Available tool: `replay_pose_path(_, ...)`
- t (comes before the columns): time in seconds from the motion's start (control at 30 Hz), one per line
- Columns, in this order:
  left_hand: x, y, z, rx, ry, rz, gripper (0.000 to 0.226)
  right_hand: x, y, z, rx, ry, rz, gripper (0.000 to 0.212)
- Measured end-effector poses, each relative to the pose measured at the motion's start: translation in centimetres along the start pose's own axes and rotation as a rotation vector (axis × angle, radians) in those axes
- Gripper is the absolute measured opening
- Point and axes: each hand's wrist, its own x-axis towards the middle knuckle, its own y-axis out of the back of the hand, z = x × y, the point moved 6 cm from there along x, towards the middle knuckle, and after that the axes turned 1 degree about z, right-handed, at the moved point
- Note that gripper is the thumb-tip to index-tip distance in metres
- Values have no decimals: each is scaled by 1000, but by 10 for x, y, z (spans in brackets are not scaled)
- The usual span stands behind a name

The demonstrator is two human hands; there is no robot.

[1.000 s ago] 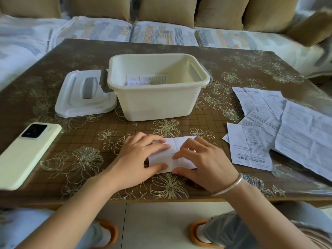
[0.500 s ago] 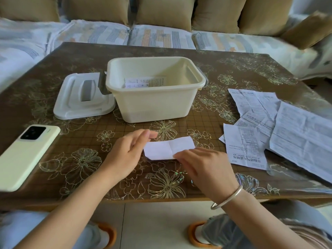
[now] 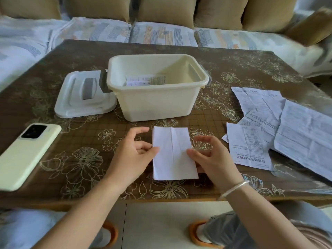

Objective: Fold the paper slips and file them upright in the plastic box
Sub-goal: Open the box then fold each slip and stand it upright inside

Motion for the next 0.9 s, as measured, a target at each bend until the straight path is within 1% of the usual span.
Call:
replay_pose_path(0.07,1,0,-1,64,-29,15,41,0,0,-1,-144,91,12,24)
replay_pose_path(0.17,-2,-1,6,283,-198,54,18,-1,-1,-6,-456,317,47,5)
replay_pose_path(0.2,-5,-2,9,382,-272,71,14,-3,-2,-9,-581,398,75,4)
replay_pose_path(0.27,-9,-5,14,548,-380,89,12,-5,-4,-13,-748,486,77,15)
replay_pose_path(0.33,-11,-6,15,643,-412,100,12,-4,-5,-12,-757,503,-14,31)
replay_pose_path(0.4,-11,-4,14,690,-429,125,11,-3,-5,-11,-735,539,-78,39)
replay_pose_path(0.47,-11,-2,13,708,-493,145,18,-2,-4,-12,-720,584,-62,32)
replay_pose_path(0.57,-7,1,8,707,-570,129,47,0,-4,-9,-734,609,-10,29)
replay_pose_path(0.63,-2,5,2,679,-563,85,58,1,-5,-9,-756,631,44,25)
replay_pose_path(0.7,1,8,-2,647,-552,30,51,2,-4,-9,-777,637,105,18)
replay_pose_path(0.77,1,11,-3,646,-558,10,27,3,-4,-9,-780,615,167,28)
replay_pose_path(0.8,2,11,-3,641,-545,5,20,4,-4,-10,-790,595,192,30)
replay_pose_path(0.9,9,9,-2,579,-459,59,46,11,-7,-10,-833,492,228,33)
